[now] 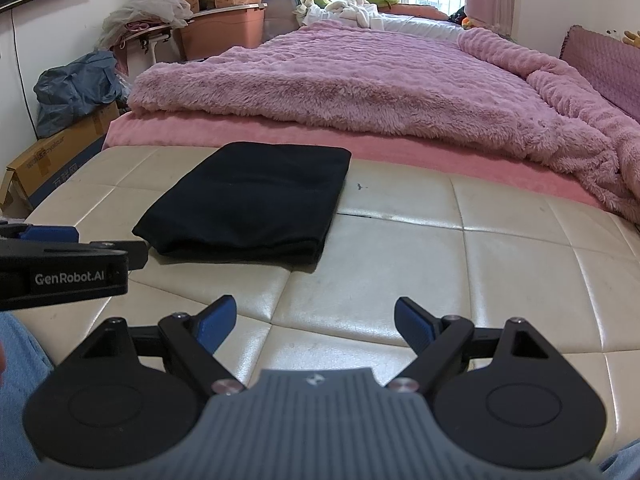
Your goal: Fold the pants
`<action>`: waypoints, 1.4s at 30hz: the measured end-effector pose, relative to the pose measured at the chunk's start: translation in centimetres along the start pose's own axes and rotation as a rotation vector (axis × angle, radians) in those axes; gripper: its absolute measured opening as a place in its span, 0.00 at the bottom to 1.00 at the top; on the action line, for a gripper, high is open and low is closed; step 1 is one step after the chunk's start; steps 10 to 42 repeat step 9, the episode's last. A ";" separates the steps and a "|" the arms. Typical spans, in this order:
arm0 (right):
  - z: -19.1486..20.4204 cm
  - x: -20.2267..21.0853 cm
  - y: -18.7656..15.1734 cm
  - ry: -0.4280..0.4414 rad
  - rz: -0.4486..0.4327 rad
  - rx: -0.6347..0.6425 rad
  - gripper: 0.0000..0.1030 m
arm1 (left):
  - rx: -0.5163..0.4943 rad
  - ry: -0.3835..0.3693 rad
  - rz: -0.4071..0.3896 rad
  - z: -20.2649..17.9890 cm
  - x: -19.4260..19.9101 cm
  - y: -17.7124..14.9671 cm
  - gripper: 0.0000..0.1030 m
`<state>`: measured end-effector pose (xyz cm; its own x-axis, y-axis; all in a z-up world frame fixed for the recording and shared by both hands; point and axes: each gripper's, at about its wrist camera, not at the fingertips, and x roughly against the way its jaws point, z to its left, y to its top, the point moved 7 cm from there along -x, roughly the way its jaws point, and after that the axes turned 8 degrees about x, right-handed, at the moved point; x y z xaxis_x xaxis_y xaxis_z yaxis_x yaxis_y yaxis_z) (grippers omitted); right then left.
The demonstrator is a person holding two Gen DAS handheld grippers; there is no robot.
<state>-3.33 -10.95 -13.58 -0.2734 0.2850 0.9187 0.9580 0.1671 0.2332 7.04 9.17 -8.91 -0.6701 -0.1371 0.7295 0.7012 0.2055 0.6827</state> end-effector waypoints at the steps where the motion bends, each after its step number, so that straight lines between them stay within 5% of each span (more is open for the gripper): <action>1: 0.0 0.0 0.0 0.000 0.000 0.000 0.80 | 0.000 0.001 0.000 0.0 0.0 0.0 0.86; 42: 0.1 0.0 -0.2 0.010 0.007 -0.002 0.80 | 0.000 0.006 0.005 0.2 -0.1 0.0 0.87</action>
